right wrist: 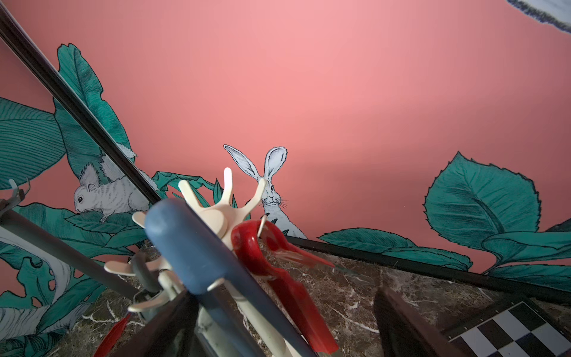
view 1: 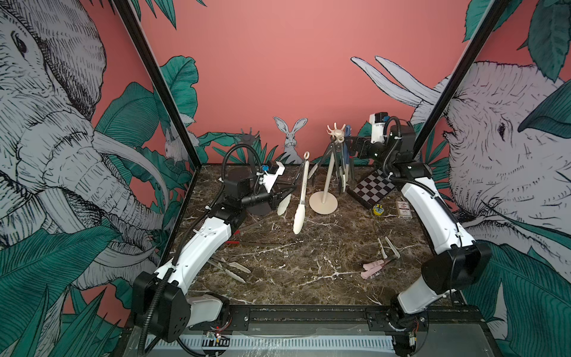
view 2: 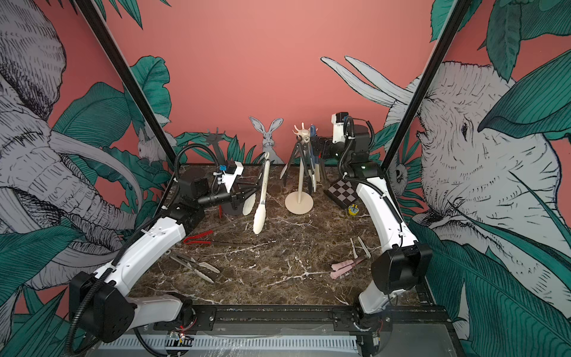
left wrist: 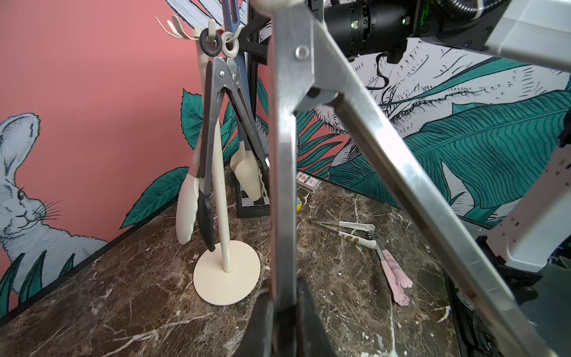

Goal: Hang food tongs on kitchen utensil racks
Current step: Adjust the rack at the center of the board.

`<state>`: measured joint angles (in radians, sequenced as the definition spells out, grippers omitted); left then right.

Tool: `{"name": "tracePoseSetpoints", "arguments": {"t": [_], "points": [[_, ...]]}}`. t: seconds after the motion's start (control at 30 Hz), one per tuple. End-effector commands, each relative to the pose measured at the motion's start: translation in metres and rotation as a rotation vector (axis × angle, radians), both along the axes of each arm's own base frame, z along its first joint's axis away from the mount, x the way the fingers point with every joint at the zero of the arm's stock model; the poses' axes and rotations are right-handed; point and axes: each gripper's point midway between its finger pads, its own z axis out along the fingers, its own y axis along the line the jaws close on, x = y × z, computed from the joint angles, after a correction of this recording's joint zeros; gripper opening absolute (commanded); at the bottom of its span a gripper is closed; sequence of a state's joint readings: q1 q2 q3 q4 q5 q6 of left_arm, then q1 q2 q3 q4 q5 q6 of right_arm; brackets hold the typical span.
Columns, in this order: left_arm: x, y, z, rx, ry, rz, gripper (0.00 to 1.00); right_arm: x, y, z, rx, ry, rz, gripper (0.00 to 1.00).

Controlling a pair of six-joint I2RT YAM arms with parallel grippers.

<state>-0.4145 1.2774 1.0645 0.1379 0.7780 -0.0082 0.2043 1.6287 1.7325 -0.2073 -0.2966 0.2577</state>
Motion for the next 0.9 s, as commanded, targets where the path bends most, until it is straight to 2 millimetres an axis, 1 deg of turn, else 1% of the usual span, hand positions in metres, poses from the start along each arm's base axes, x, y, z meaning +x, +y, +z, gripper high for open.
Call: {"name": "tracePoseSetpoints", "arguments": {"t": [0.0, 0.1, 0.2, 0.27, 0.33, 0.37, 0.4, 0.6, 0.73, 0.87], "points": [[0.000, -0.004, 0.024, -0.046, -0.055, -0.028, 0.00, 0.006, 0.000, 0.023, 0.017, -0.071, 0.013, 0.88], [0.003, -0.009, 0.030, -0.052, -0.060, -0.051, 0.00, 0.006, 0.001, 0.024, 0.005, -0.069, 0.028, 0.88], [0.005, -0.015, 0.039, -0.056, -0.061, -0.096, 0.00, 0.001, -0.004, 0.018, -0.001, -0.060, 0.032, 0.90], [0.005, -0.022, 0.041, -0.039, -0.050, -0.138, 0.00, -0.004, -0.006, 0.016, 0.010, -0.060, 0.044, 0.91], [0.006, -0.026, 0.044, -0.026, -0.040, -0.170, 0.00, -0.004, -0.005, 0.007, 0.012, -0.042, 0.056, 0.91], [0.006, -0.027, 0.046, -0.027, -0.040, -0.179, 0.00, -0.012, -0.005, 0.014, 0.015, -0.056, 0.061, 0.91], [0.006, -0.029, 0.049, -0.028, -0.039, -0.195, 0.00, -0.016, -0.006, 0.017, 0.015, -0.064, 0.065, 0.92], [0.010, -0.041, 0.051, -0.013, 0.024, -0.302, 0.00, -0.033, -0.008, 0.020, 0.007, -0.082, 0.080, 0.97], [0.017, -0.046, 0.050, -0.009, 0.042, -0.322, 0.00, -0.043, -0.005, 0.022, 0.013, -0.078, 0.108, 0.98], [0.024, -0.053, 0.047, -0.028, 0.088, -0.360, 0.00, -0.051, -0.007, 0.023, 0.008, -0.085, 0.109, 1.00]]}}
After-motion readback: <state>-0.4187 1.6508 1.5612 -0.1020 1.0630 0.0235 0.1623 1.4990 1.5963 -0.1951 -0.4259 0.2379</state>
